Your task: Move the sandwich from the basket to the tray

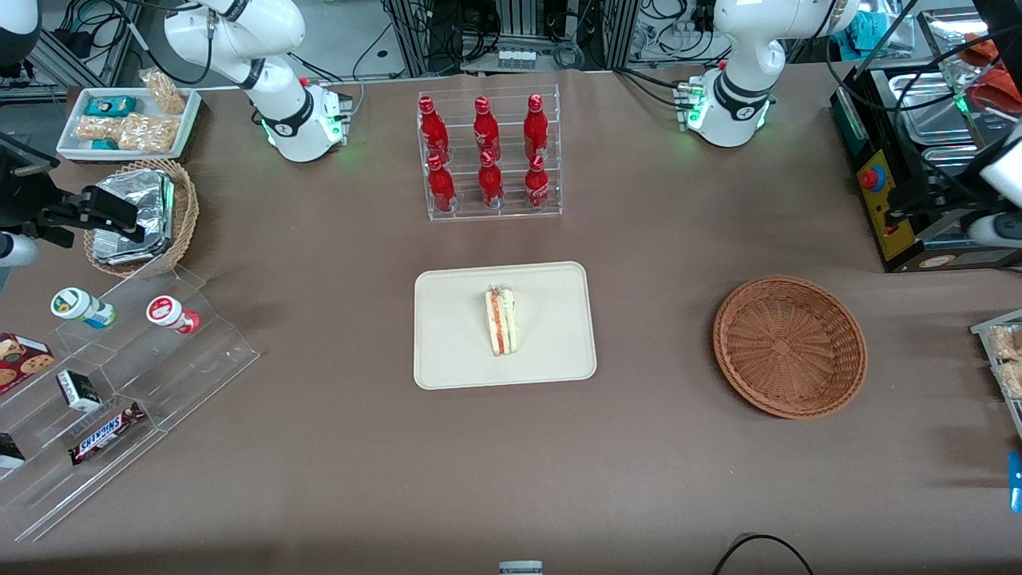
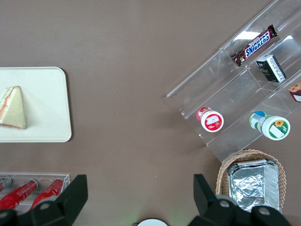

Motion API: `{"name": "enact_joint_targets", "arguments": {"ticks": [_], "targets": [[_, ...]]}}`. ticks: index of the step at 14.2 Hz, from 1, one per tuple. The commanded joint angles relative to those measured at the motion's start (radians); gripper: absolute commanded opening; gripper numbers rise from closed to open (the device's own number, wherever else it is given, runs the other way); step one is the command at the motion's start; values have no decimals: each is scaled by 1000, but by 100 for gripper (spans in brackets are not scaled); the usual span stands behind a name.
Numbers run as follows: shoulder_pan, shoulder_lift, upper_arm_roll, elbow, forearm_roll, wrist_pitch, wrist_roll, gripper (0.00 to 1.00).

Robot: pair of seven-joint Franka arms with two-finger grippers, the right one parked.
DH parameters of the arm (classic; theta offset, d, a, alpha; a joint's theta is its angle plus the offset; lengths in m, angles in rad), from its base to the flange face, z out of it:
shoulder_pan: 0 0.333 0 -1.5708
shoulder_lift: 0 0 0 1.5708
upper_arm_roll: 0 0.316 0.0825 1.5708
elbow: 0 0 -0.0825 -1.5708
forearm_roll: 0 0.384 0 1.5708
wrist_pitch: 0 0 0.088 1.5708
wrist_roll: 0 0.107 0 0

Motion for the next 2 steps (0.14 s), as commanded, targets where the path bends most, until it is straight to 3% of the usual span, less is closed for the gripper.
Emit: {"name": "enact_joint_targets", "arguments": {"ticks": [1, 2], "targets": [[-1, -12, 21, 4, -8, 0, 11, 100], [-1, -12, 25, 4, -8, 0, 10, 100]]}}
